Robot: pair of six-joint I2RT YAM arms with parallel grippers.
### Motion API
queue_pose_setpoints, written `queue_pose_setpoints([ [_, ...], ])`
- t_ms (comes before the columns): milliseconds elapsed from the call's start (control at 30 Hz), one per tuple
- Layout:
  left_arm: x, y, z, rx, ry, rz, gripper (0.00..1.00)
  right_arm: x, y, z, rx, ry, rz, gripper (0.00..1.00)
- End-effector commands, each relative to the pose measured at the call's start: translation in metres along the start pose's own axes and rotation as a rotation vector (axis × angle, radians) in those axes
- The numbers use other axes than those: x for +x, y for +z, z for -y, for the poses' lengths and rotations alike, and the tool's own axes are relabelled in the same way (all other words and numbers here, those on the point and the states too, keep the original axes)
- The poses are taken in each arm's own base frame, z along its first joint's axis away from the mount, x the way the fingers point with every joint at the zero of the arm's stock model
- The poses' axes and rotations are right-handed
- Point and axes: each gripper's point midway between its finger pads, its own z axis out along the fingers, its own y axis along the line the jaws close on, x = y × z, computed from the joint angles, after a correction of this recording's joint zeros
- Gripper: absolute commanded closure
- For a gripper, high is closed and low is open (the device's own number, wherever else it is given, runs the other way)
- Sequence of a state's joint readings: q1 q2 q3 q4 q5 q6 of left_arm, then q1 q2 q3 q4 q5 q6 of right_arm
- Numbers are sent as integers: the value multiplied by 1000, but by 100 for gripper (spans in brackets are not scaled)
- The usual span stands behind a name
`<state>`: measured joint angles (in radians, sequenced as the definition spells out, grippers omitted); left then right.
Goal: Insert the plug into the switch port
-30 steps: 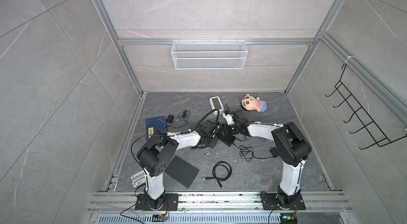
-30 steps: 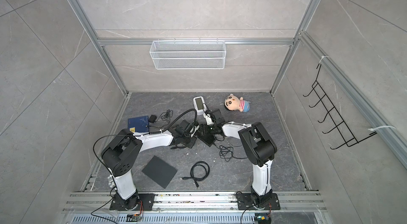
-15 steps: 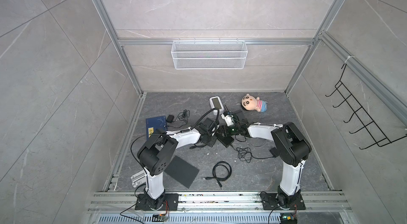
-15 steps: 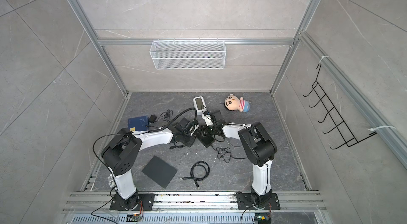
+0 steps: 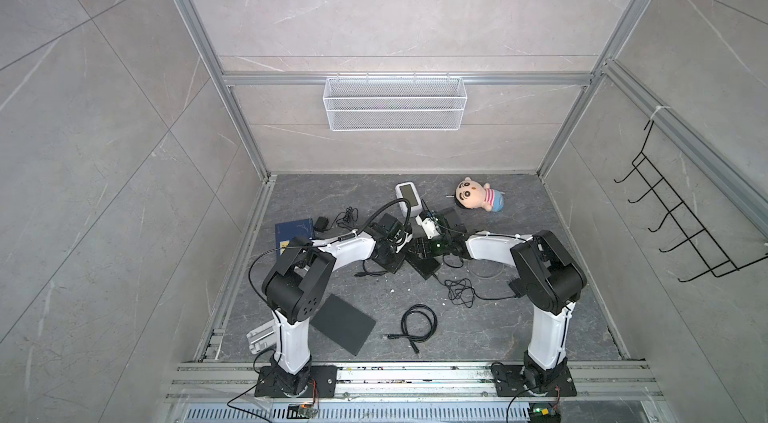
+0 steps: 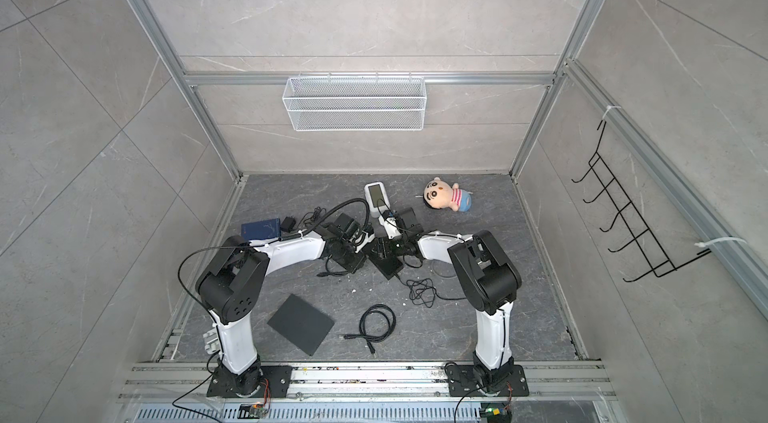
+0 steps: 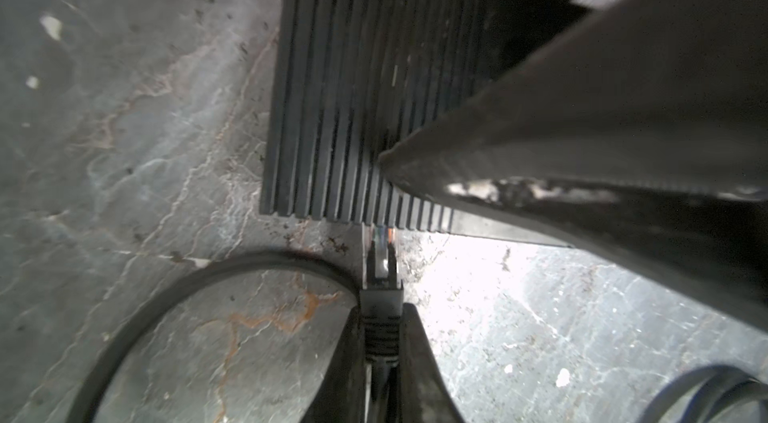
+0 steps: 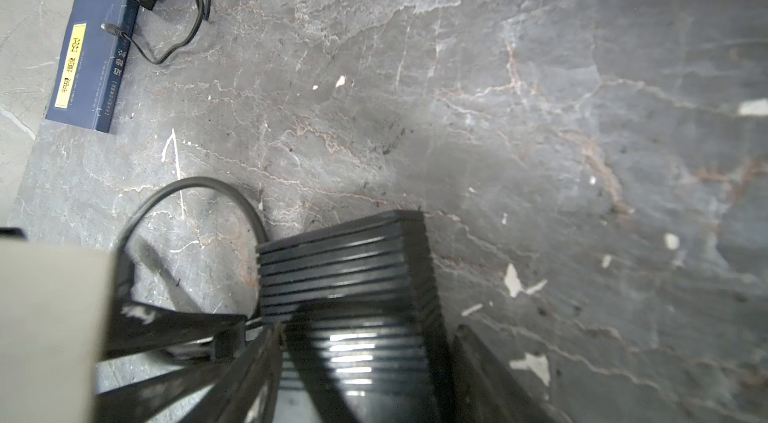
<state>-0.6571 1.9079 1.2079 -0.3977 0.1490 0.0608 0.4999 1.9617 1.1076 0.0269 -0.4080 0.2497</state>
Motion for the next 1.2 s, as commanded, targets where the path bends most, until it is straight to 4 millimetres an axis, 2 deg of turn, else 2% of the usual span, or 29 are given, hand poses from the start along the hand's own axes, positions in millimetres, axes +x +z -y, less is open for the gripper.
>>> queue_pose_setpoints([
  [0, -24, 0, 7, 13, 33, 64, 92, 84, 22, 5, -9, 102, -272, 34],
  [167, -39, 2, 19, 93, -5, 146, 92, 86, 22, 0, -42, 114, -263, 34],
  [300, -40, 6, 20, 108, -9, 139, 92, 97, 22, 2, -41, 107, -285, 35],
  [467, -50, -6, 27, 213, 10, 200, 93, 101, 20, 4, -30, 90, -297, 35],
  [600, -49, -18, 28, 175, 152, 205, 93, 100, 21, 1, -32, 69, -299, 35],
  [767, -45, -25, 15, 80, 243, 174, 93, 96, 22, -8, -46, 31, -308, 35],
  [967, -55, -22, 10, 52, 200, 190, 93, 96, 28, -17, -65, 36, -313, 36],
  [1167, -69, -18, 19, 67, 183, 230, 93, 100, 31, -26, -101, 47, -298, 37],
])
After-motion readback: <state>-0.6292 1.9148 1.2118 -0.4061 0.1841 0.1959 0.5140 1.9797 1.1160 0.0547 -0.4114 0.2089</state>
